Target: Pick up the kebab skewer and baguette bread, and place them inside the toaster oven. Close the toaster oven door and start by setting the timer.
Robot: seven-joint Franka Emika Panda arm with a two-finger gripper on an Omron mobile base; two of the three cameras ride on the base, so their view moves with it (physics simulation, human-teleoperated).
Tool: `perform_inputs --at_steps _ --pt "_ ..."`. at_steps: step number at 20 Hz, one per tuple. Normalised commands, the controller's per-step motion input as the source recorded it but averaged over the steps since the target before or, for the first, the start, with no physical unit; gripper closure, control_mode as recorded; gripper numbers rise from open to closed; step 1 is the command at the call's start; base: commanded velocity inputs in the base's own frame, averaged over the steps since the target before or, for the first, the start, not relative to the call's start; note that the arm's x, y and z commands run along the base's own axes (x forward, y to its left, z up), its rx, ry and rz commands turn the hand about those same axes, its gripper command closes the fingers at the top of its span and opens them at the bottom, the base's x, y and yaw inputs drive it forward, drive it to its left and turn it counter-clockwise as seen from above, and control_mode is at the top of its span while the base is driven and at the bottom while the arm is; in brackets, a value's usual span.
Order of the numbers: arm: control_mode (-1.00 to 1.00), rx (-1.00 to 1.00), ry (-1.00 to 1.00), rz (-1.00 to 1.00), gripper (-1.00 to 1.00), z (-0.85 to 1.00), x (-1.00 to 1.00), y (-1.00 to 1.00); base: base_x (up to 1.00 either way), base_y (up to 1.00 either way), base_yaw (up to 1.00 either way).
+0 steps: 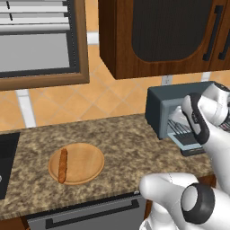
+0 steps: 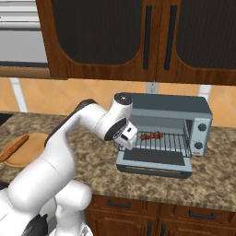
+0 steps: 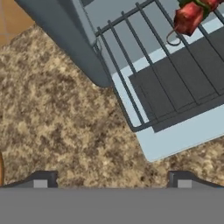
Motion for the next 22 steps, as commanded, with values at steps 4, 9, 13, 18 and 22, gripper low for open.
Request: perform_inputs --at_steps 4,9,13,18,22 --pt "-1.0 -0.03 0.0 0.0 -1.0 0.0 -0.02 0.63 0.0 0.0 0.0" --pt "-1.0 -0.02 0.0 0.0 -1.0 0.0 0.0 0.61 0.0 0.0 0.0" --pt "-1.0 -0.01 0.0 0.0 -1.0 0.0 0.0 0.51 0.0 0.0 0.0" --pt "-1.0 -0.01 0.0 0.0 -1.0 0.0 0.0 0.45 0.0 0.0 0.0" --pt "-1.0 0.0 0.0 0.0 -1.0 0.0 0.0 0.33 0.0 0.0 0.0"
